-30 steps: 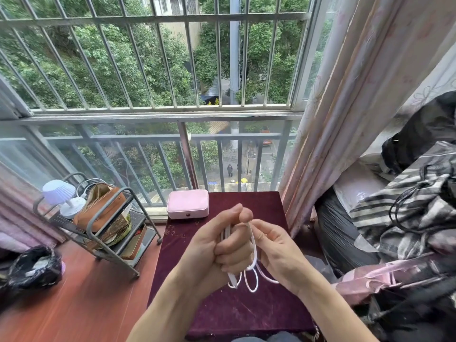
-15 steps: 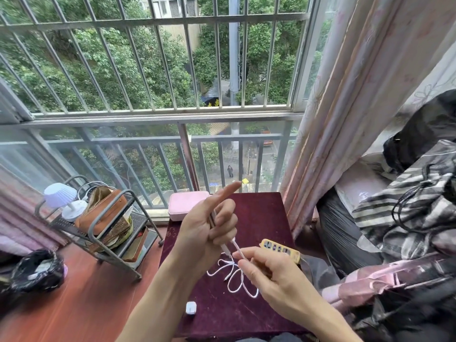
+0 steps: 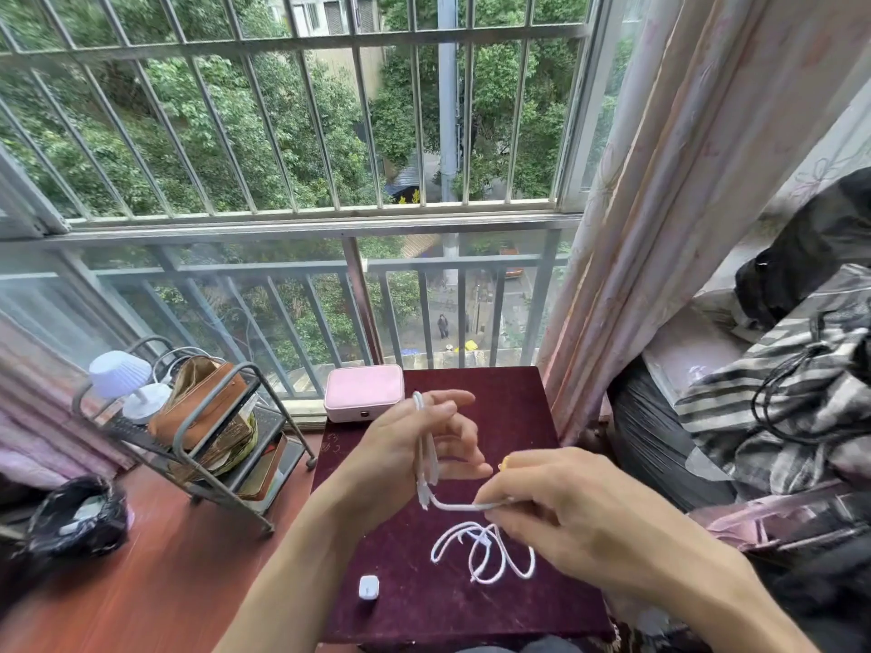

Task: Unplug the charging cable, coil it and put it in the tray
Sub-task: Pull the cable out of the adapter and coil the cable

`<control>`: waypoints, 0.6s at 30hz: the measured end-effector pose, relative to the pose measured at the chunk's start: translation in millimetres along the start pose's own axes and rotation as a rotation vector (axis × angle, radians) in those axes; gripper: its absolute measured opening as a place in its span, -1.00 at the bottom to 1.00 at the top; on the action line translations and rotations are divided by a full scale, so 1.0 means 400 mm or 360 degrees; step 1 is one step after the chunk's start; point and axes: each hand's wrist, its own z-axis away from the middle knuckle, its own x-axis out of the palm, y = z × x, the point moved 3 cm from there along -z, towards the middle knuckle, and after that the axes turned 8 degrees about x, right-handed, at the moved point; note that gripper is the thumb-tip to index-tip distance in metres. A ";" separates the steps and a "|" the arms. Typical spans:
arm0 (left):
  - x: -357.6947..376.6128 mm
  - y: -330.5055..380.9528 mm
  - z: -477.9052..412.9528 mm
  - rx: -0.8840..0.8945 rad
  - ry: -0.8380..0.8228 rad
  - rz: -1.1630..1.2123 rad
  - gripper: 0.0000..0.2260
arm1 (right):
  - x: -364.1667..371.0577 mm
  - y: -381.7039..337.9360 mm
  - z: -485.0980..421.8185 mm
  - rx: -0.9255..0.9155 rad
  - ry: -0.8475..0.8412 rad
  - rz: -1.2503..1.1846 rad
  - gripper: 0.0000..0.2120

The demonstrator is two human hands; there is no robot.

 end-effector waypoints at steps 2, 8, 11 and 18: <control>0.010 -0.010 0.008 -0.0075 -0.0147 -0.0108 -0.69 | -0.025 -0.004 -0.015 -0.0023 0.0018 -0.0008 -0.86; 0.072 -0.027 0.030 -0.0113 -0.0589 -0.0288 -0.70 | -0.086 0.006 -0.067 -0.0114 0.0139 -0.0187 -0.77; 0.092 -0.044 0.029 -0.0170 -0.0603 -0.0196 -0.58 | -0.091 0.030 -0.098 -0.0029 0.0030 -0.0473 -0.73; 0.107 -0.075 0.031 -0.0368 -0.0731 0.0185 -0.37 | -0.075 0.065 -0.139 -0.0134 -0.0302 -0.1193 -0.77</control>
